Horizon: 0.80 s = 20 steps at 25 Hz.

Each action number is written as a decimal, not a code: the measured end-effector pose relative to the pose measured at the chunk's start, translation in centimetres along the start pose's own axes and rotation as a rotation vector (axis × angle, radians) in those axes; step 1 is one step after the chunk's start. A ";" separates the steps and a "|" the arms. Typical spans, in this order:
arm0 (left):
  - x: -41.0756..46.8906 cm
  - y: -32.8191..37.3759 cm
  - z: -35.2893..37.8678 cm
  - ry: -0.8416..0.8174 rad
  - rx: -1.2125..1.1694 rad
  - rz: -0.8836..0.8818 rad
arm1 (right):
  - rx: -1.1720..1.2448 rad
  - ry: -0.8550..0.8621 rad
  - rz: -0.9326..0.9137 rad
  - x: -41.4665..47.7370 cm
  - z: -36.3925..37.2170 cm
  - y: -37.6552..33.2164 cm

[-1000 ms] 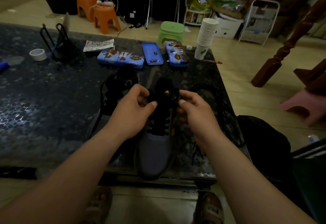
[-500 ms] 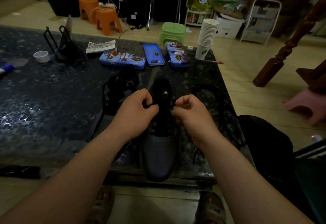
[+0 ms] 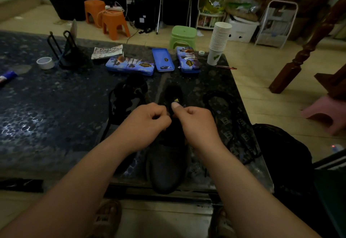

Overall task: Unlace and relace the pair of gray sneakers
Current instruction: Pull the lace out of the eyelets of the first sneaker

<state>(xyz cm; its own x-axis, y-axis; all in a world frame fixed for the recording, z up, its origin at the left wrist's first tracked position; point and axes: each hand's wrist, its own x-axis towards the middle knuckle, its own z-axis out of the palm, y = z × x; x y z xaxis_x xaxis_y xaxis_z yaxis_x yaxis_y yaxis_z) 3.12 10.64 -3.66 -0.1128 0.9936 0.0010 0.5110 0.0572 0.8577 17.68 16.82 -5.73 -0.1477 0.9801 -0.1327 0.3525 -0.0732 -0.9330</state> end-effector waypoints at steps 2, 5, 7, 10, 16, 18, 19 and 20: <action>-0.5 -0.3 -0.3 -0.023 -0.014 -0.018 | 0.054 -0.040 0.042 -0.5 0.9 -0.3; -0.8 -0.6 -0.2 0.006 -0.185 -0.118 | 0.150 -0.083 -0.088 -2.0 1.3 -0.9; -0.7 -0.9 -0.1 -0.003 -0.289 -0.179 | 0.095 -0.276 -0.236 -3.9 1.1 -0.6; -0.4 -1.2 0.0 -0.029 -0.133 -0.129 | -0.074 -0.464 -0.230 -5.7 0.5 0.5; -1.7 -1.0 -0.1 0.027 0.103 0.079 | 0.266 -0.131 0.172 -2.3 0.1 -1.0; -2.0 -1.2 -0.2 -0.023 0.054 0.047 | 0.278 -0.121 0.139 -2.2 1.0 -0.7; -2.1 -1.2 -0.1 -0.029 0.021 0.018 | 0.267 -0.111 0.117 -2.3 1.1 -0.4; -2.2 -1.3 -0.1 -0.022 -0.029 -0.018 | 0.233 -0.097 0.087 -2.2 1.0 -0.2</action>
<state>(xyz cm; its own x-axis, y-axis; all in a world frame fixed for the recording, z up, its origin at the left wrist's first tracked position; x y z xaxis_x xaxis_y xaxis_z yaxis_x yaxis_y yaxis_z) 2.64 8.36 -4.74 -0.1026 0.9944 -0.0259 0.4845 0.0726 0.8718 17.06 14.51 -5.60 -0.2180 0.9468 -0.2366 0.1470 -0.2078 -0.9671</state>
